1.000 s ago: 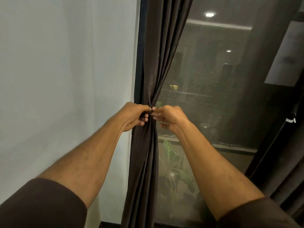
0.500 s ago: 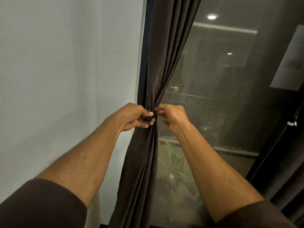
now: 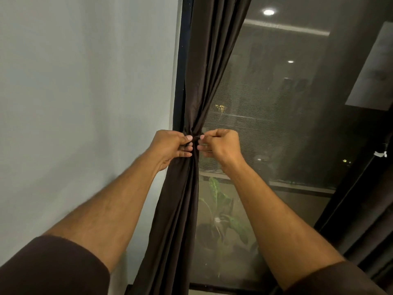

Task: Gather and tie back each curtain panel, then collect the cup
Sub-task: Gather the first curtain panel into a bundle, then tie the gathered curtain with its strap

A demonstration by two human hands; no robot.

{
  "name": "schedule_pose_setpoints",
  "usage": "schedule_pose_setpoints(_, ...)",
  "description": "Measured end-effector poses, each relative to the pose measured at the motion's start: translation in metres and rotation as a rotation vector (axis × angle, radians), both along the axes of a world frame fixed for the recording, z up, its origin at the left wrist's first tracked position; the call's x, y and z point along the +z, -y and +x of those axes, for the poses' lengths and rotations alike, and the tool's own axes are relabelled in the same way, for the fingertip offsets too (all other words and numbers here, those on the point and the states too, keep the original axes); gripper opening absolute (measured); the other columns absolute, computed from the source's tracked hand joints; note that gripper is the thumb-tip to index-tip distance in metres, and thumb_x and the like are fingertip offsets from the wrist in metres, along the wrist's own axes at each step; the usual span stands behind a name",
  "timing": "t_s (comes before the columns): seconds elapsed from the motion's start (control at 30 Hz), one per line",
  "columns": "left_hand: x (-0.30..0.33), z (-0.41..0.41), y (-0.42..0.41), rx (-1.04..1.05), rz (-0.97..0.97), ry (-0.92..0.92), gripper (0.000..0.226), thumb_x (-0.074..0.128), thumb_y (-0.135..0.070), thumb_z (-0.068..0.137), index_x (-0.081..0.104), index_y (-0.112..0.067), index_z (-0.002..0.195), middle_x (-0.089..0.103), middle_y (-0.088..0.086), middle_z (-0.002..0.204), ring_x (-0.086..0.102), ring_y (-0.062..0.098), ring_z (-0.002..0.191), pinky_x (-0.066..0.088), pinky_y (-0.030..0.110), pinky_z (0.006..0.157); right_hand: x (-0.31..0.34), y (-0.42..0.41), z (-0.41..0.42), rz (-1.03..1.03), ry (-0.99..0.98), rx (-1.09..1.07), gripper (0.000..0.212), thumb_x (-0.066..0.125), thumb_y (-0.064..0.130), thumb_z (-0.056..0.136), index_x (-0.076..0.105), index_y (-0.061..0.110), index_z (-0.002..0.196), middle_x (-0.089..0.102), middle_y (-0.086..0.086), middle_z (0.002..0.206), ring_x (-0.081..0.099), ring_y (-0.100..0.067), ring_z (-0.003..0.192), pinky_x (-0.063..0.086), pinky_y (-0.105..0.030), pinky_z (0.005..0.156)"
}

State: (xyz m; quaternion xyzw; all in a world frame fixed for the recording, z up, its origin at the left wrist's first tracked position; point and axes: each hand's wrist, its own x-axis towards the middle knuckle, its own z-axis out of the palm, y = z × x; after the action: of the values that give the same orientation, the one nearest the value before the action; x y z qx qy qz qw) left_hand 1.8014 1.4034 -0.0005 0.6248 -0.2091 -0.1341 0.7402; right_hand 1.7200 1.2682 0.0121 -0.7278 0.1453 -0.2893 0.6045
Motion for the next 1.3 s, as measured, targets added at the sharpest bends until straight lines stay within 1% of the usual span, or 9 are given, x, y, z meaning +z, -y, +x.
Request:
schedule_pose_setpoints(0.13, 0.002, 0.007, -0.006, -0.067, 0.06, 0.027, 0.008, 0.074, -0.001, 0.09, 0.072, 0.005, 0.096, 0.072, 0.014, 0.077, 0.072, 0.019, 0.068, 0.062, 0.029, 0.061, 0.001, 0.006, -0.003, -0.132, 0.005, -0.056, 0.009, 0.065, 0.007, 0.099, 0.071, 0.001, 0.096, 0.073, -0.011, 0.085, 0.072, -0.019, 0.072, 0.061, -0.038, 0.065)
schedule_pose_setpoints(0.47, 0.008, -0.004, -0.012, 0.082, 0.171, 0.135, 0.007, 0.078, -0.004, 0.088, 0.078, -0.002, 0.095, 0.075, 0.023, 0.09, 0.072, 0.02, 0.067, 0.062, 0.029, 0.059, 0.014, 0.029, -0.002, -0.064, 0.023, -0.058, 0.014, 0.062, 0.004, 0.099, 0.07, -0.008, 0.098, 0.062, -0.01, 0.068, 0.057, -0.022, 0.063, 0.056, -0.038, 0.06)
schedule_pose_setpoints(0.53, 0.01, -0.012, -0.004, 0.196, 0.249, 0.216, 0.017, 0.085, -0.013, 0.082, 0.076, -0.002, 0.091, 0.075, 0.019, 0.085, 0.068, 0.015, 0.06, 0.058, 0.027, 0.05, 0.015, 0.034, -0.011, -0.048, 0.029, 0.015, 0.014, 0.064, 0.005, 0.099, 0.07, -0.008, 0.101, 0.062, -0.01, 0.07, 0.057, -0.02, 0.063, 0.056, -0.037, 0.059)
schedule_pose_setpoints(0.63, 0.011, -0.03, 0.017, 0.349, 0.271, 0.282, 0.041, 0.093, -0.03, 0.073, 0.064, -0.002, 0.079, 0.065, 0.013, 0.062, 0.057, 0.017, 0.044, 0.045, 0.026, 0.04, 0.018, 0.05, -0.031, -0.05, 0.055, 0.062, 0.021, 0.071, 0.011, 0.097, 0.068, -0.007, 0.106, 0.065, -0.014, 0.079, 0.06, -0.024, 0.071, 0.06, -0.048, 0.071)
schedule_pose_setpoints(0.77, 0.015, -0.067, 0.07, 0.26, 0.151, 0.344, 0.034, 0.084, -0.028, 0.085, 0.066, 0.0, 0.08, 0.07, 0.012, 0.064, 0.065, 0.019, 0.045, 0.047, 0.025, 0.038, 0.023, 0.079, -0.066, -0.048, 0.099, 0.067, 0.023, 0.071, 0.013, 0.097, 0.067, -0.008, 0.104, 0.063, -0.017, 0.079, 0.058, -0.027, 0.072, 0.053, -0.043, 0.067)
schedule_pose_setpoints(0.97, 0.021, -0.117, 0.184, 0.139, 0.069, 0.458, 0.015, 0.074, -0.019, 0.093, 0.073, -0.006, 0.087, 0.074, 0.015, 0.082, 0.071, 0.019, 0.068, 0.057, 0.029, 0.046, 0.031, 0.159, -0.13, -0.155, 0.166, -0.075, 0.021, 0.071, 0.014, 0.096, 0.072, -0.006, 0.096, 0.072, -0.023, 0.082, 0.06, -0.022, 0.067, 0.051, -0.038, 0.062)
schedule_pose_setpoints(1.03, 0.023, -0.137, 0.229, 0.123, 0.051, 0.525, 0.015, 0.074, -0.018, 0.094, 0.073, -0.015, 0.079, 0.072, 0.008, 0.075, 0.067, 0.016, 0.067, 0.057, 0.028, 0.049, 0.033, 0.194, -0.155, -0.219, 0.184, -0.171, 0.02, 0.074, 0.019, 0.094, 0.073, -0.002, 0.092, 0.075, -0.017, 0.083, 0.064, -0.018, 0.07, 0.055, -0.04, 0.07)
schedule_pose_setpoints(1.13, 0.024, -0.167, 0.294, 0.049, 0.032, 0.612, 0.013, 0.075, -0.014, 0.092, 0.074, -0.006, 0.083, 0.072, 0.006, 0.076, 0.061, 0.01, 0.068, 0.054, 0.03, 0.065, 0.031, 0.249, -0.194, -0.35, 0.172, -0.299, 0.019, 0.076, 0.027, 0.092, 0.074, 0.008, 0.093, 0.076, -0.002, 0.081, 0.069, -0.012, 0.073, 0.058, -0.037, 0.074)
schedule_pose_setpoints(1.3, 0.036, -0.219, 0.4, -0.124, 0.009, 0.733, 0.017, 0.076, -0.015, 0.09, 0.073, -0.008, 0.105, 0.072, 0.009, 0.108, 0.067, 0.016, 0.098, 0.056, 0.028, 0.081, 0.034, 0.34, -0.264, -0.56, 0.115, -0.528, 0.029, 0.074, 0.043, 0.09, 0.069, 0.022, 0.11, 0.073, 0.01, 0.097, 0.069, -0.005, 0.09, 0.058, -0.032, 0.082)
